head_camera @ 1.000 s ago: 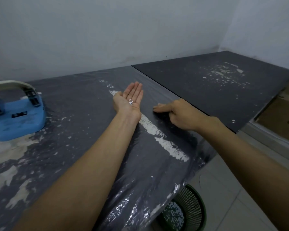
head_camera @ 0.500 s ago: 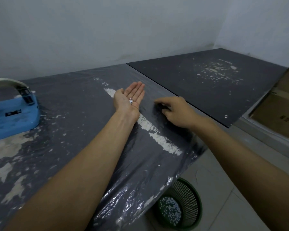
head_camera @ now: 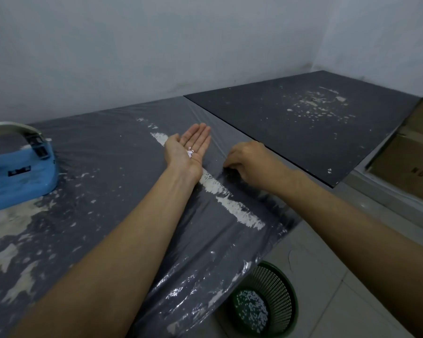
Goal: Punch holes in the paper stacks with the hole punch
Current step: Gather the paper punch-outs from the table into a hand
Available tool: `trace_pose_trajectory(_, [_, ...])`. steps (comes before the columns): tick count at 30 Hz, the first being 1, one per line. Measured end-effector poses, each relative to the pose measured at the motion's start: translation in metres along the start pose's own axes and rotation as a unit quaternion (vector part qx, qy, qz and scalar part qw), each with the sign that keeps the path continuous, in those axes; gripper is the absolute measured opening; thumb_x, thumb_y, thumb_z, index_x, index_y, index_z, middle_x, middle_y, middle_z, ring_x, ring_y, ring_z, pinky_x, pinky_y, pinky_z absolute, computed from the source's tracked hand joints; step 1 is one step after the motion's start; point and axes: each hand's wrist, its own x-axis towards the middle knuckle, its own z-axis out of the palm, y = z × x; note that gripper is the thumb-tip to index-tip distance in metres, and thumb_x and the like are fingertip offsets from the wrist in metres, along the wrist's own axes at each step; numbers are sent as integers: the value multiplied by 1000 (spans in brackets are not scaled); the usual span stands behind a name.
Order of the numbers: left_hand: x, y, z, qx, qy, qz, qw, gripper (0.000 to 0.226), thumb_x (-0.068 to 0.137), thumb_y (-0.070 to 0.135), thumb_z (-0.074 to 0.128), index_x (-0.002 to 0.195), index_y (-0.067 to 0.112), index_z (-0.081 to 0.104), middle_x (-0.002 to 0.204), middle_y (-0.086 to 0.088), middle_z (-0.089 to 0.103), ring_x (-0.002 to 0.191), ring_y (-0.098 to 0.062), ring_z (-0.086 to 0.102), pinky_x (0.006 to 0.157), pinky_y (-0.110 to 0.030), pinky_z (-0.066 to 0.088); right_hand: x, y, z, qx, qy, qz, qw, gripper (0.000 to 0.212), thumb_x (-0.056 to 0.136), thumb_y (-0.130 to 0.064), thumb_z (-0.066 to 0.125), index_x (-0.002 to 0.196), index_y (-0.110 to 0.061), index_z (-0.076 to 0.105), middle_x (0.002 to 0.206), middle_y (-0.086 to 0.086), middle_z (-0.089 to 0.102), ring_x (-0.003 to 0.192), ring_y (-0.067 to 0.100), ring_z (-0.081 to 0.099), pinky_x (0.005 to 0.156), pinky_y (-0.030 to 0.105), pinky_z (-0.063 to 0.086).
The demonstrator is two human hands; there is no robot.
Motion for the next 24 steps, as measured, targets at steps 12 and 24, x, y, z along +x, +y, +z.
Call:
trace_pose_trajectory(12, [-24, -23, 15, 0, 3, -49, 999, 50, 108, 22, 25, 110, -12, 62, 85, -25, 72, 64, -27, 73, 57, -31, 60, 7, -20, -37, 291, 70, 164, 940, 15, 79, 3, 73, 80, -13, 76, 69, -11, 71, 67, 6, 68, 67, 22, 57])
trace_pose_trajectory(24, [-46, -30, 24, -24, 22, -61, 998, 42, 107, 23, 32, 93, 1, 64, 75, -11, 68, 62, -19, 65, 55, -29, 57, 21, -39, -69, 218, 72, 141, 963, 11, 73, -2, 82, 80, -11, 81, 72, 0, 75, 66, 6, 70, 69, 29, 61])
